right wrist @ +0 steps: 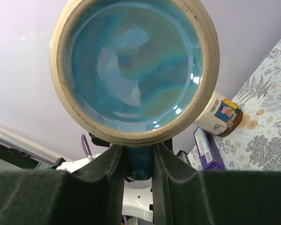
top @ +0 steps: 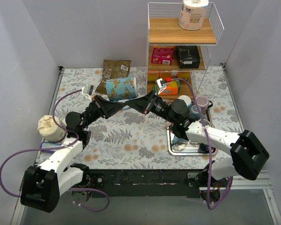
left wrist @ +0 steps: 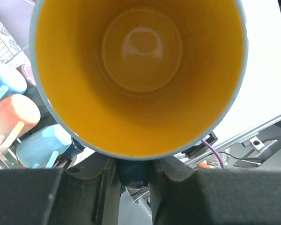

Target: Turn the mug right side up

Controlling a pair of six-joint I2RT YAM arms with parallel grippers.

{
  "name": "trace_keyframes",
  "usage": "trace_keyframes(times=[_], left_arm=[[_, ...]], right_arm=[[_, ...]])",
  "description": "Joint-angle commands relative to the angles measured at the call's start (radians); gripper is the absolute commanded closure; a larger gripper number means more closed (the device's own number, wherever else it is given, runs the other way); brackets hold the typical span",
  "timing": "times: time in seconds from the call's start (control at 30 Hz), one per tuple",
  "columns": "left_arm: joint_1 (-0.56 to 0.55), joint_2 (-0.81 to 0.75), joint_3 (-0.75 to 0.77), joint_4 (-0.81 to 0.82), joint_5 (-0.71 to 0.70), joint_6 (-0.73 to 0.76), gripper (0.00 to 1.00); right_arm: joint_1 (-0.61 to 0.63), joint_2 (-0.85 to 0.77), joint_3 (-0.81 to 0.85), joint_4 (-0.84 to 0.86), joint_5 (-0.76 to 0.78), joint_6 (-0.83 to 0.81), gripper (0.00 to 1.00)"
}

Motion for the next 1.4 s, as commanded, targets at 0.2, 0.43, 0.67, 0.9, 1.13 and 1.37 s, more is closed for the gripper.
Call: trace_keyframes(times=[0.2, 0.43, 0.67, 0.9, 1.13, 1.37], left_arm=[[0.007, -0.116, 0.096, -0.298, -0.089, 0.021, 1.00], [0.008, -0.162, 0.199, -0.645, -0.182, 0.247, 1.00], [0.007, -0.144, 0.400, -1.198, -0.515, 0.641, 1.00], [0.008, -0.078, 0.421, -1.388, -0.912, 0.789, 1.00], [0.008, 0.056, 0.434, -1.463, -1.205, 0.800, 1.00], [0.025, 0.201, 0.428, -1.435, -1.353, 0.835, 1.00]], right_arm=[[0.020, -0.082, 0.024, -0.167, -0.071, -0.076, 0.52], [0.006, -0.174, -0.012, -0.353, 0.012, -0.087, 0.08], [-0.069, -0.278, -0.039, -0.813, 0.079, -0.116, 0.07], [-0.147, -0.421, -0.116, -0.878, 0.075, -0.142, 0.08], [-0.169, -0.460, -0.096, -0.951, 0.068, -0.194, 0.08], [-0.190, -0.489, -0.122, -0.973, 0.044, -0.203, 0.08]])
